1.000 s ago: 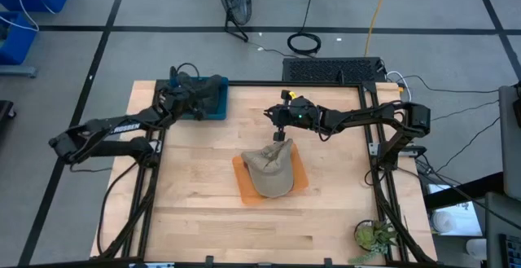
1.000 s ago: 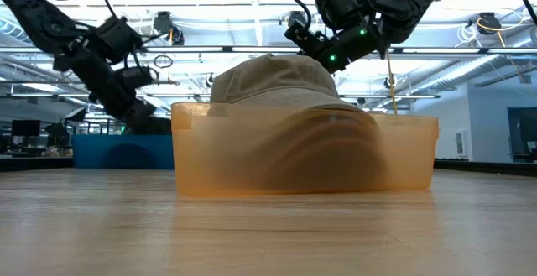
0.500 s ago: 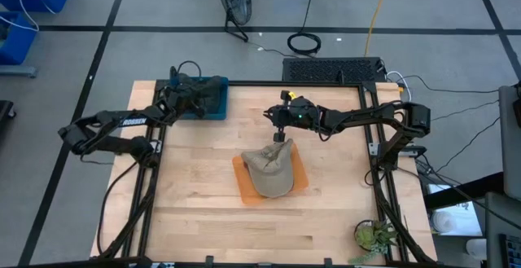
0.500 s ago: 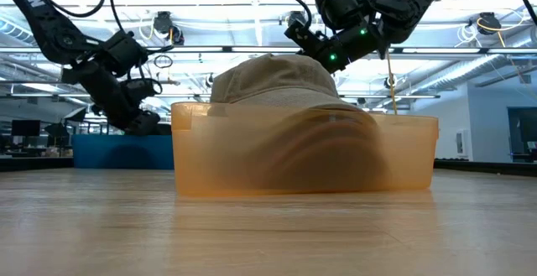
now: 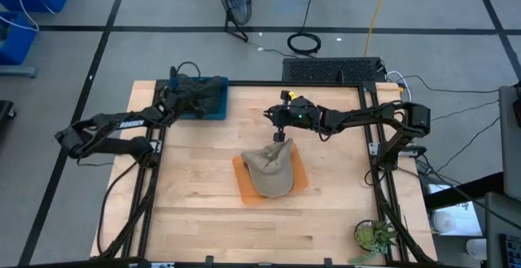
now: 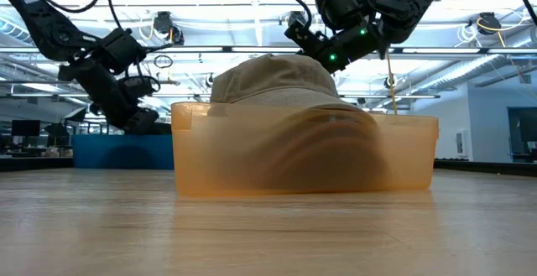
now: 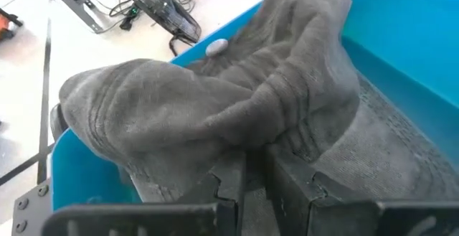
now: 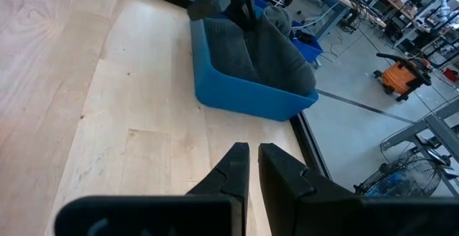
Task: Pick & Place hat
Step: Put the black cap into the blue bin, then adjust the orange bin
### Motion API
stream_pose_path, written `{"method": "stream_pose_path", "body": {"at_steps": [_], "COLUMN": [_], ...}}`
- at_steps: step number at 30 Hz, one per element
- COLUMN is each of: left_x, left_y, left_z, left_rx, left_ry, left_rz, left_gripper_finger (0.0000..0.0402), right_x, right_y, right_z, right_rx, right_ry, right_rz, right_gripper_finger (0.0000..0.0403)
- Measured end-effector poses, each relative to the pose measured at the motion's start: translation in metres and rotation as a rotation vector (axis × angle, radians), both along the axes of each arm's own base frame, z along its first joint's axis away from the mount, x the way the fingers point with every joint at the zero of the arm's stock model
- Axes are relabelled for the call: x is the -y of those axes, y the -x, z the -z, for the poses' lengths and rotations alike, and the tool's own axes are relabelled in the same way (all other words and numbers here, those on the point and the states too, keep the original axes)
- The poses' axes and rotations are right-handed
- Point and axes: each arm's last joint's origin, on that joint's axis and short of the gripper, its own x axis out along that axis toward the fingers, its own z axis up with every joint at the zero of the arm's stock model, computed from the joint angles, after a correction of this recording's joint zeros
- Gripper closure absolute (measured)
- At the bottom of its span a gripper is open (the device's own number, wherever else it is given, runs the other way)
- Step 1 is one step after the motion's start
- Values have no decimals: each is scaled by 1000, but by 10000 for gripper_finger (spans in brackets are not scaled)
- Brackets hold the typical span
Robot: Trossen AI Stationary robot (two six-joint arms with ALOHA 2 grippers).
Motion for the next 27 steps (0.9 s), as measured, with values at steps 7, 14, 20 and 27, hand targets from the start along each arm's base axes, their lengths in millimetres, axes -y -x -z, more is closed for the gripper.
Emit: {"method": "stream_pose_path", "body": {"at_steps": [7, 14, 20, 27], "left_x": [18, 40, 57, 72], "left_y": [-3, -1, 1, 1], "left_z": [-30, -61, -82, -95], "left_rx": [157, 355, 480, 576], "left_ry": [-71, -152, -221, -280], "left_rz": [164, 345, 495, 605], "left_gripper_finger": [339, 339, 339, 339], "right_x": [-2, -18, -41, -70], "right_y": [-1, 3, 16, 35], "right_z": [-2, -26, -56, -72], "right_rx": [18, 102, 170, 134], "right_ry": [7, 19, -1, -99], "right_rz": [-3, -8, -48, -105], "right_gripper_finger": [383, 383, 383, 383]}}
